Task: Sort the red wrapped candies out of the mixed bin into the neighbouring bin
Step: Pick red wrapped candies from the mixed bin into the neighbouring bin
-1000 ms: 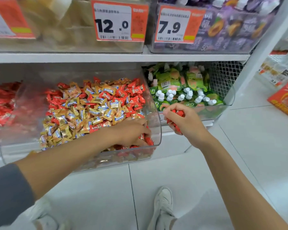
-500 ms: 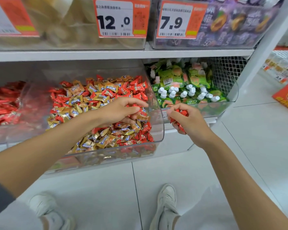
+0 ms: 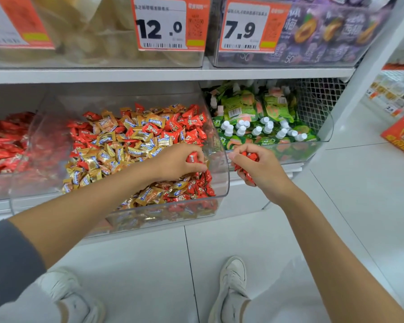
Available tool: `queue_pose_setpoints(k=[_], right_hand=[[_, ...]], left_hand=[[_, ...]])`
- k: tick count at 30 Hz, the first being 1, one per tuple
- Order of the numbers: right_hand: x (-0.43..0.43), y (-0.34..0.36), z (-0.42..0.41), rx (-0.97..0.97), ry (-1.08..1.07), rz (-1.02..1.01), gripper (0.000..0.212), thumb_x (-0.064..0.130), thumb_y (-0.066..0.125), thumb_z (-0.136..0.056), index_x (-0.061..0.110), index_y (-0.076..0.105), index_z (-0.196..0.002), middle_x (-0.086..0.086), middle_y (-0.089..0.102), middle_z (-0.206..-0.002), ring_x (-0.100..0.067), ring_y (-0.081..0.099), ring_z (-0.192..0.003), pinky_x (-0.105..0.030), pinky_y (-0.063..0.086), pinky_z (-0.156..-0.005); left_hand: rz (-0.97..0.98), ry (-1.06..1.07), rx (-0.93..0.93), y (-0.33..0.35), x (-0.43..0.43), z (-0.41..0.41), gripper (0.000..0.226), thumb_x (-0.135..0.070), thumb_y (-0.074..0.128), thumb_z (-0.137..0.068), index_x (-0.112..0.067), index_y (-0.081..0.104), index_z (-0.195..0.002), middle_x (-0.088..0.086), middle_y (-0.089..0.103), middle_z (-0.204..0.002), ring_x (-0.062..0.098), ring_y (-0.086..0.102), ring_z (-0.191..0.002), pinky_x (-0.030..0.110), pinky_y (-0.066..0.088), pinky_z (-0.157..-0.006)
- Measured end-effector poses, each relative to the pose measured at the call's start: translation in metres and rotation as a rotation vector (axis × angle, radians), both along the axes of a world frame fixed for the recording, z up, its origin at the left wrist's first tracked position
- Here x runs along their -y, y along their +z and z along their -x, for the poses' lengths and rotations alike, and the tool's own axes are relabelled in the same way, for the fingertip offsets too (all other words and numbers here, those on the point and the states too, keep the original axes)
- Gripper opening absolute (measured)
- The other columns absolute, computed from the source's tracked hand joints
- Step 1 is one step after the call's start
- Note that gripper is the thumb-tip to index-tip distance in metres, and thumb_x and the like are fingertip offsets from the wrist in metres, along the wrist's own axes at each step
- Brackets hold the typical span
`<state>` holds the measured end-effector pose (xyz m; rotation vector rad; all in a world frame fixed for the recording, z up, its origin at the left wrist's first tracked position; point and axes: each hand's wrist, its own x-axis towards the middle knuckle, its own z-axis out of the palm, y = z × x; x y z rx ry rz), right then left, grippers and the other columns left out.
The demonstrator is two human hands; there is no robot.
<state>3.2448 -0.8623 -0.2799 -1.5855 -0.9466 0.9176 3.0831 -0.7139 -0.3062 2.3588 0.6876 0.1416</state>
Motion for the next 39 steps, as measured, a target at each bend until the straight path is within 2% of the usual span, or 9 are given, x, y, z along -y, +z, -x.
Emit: queue_pose_setpoints(k=[4,7,10,13,18,20,26,35,39], right_hand=[[0.002,-0.001,-0.003,-0.001,0.005,-0.003,0.02,0.012,0.063,-0.091,0.01,0.058,-0.073,-0.014,0.045,-0.069,-0.014,0.038,-0.045,-0.018,0.025,-0.039],[0.002,-0.001,-0.004,0.002,0.0,-0.003,0.02,0.013,0.063,-0.091,0.011,0.058,-0.072,-0.014,0.046,-0.068,-0.014,0.038,-0.045,-0.018,0.026,-0.039],[0.002,-0.001,-0.004,0.0,-0.004,-0.001,0.02,0.012,0.063,-0.091,0.012,0.059,-0.072,-0.014,0.046,-0.07,-0.014,0.038,-0.045,-0.018,0.026,-0.039],[0.001,-0.003,-0.003,0.003,-0.004,-0.001,0.019,0.012,0.063,-0.091,0.012,0.059,-0.072,-0.013,0.047,-0.068,-0.014,0.039,-0.045,-0.018,0.027,-0.04],[0.0,-0.005,-0.003,0.013,0.01,0.007,0.016,0.012,0.063,-0.092,0.009,0.058,-0.076,-0.015,0.045,-0.067,-0.014,0.037,-0.044,-0.019,0.026,-0.04],[-0.001,-0.006,-0.002,0.012,0.013,0.009,0.016,0.012,0.062,-0.092,0.008,0.058,-0.077,-0.013,0.044,-0.065,-0.014,0.037,-0.043,-0.018,0.026,-0.04],[-0.004,-0.007,0.0,0.005,0.01,0.025,0.018,0.01,0.06,-0.092,0.01,0.057,-0.075,-0.01,0.044,-0.061,-0.013,0.036,-0.043,-0.018,0.025,-0.04],[-0.001,-0.003,-0.003,-0.007,-0.004,0.009,0.022,0.012,0.063,-0.091,0.017,0.059,-0.07,-0.015,0.045,-0.069,-0.015,0.037,-0.045,-0.019,0.025,-0.041],[-0.001,-0.003,-0.001,-0.008,-0.003,0.011,0.021,0.012,0.063,-0.091,0.016,0.059,-0.07,-0.014,0.044,-0.068,-0.015,0.037,-0.045,-0.019,0.025,-0.041]], left_hand=[[0.169,-0.053,0.088,0.016,0.003,0.009,0.025,-0.018,0.059,-0.095,-0.024,0.063,-0.119,-0.025,0.05,-0.091,-0.022,0.05,-0.094,0.005,0.044,-0.065],[0.261,-0.075,0.037,0.015,0.005,0.007,0.027,-0.01,0.058,-0.095,-0.031,0.072,-0.103,0.0,0.063,-0.103,0.021,0.063,-0.1,0.031,0.053,-0.086],[0.311,-0.073,0.031,0.006,0.007,0.0,0.035,-0.011,0.053,-0.094,-0.032,0.078,-0.081,0.012,0.068,-0.096,0.044,0.057,-0.081,0.038,0.051,-0.074],[0.269,-0.131,-0.014,0.0,0.011,-0.004,0.015,-0.024,0.065,-0.091,-0.028,0.077,-0.098,-0.003,0.069,-0.093,0.022,0.064,-0.086,0.029,0.049,-0.076],[0.021,-0.302,-0.206,-0.011,0.011,-0.003,0.044,-0.044,0.074,-0.079,-0.028,0.068,-0.12,-0.009,0.055,-0.108,0.009,0.052,-0.101,0.016,0.04,-0.078],[-0.106,-0.332,-0.247,-0.012,0.012,-0.006,0.045,-0.049,0.073,-0.078,-0.032,0.067,-0.119,-0.014,0.053,-0.108,0.006,0.049,-0.1,0.009,0.034,-0.071],[-0.301,-0.322,-0.244,-0.018,0.019,-0.015,0.016,-0.042,0.068,-0.082,-0.03,0.062,-0.092,-0.013,0.061,-0.086,0.01,0.054,-0.079,0.028,0.042,-0.063],[0.305,-0.02,0.108,0.013,0.001,0.008,0.026,-0.018,0.067,-0.088,-0.019,0.045,-0.075,-0.004,0.059,-0.081,0.008,0.056,-0.074,0.027,0.042,-0.071],[0.707,0.136,0.188,0.025,-0.001,0.021,0.026,-0.007,0.054,-0.095,-0.017,0.036,-0.079,0.009,0.074,-0.098,0.009,0.057,-0.058,0.021,0.041,-0.054]])
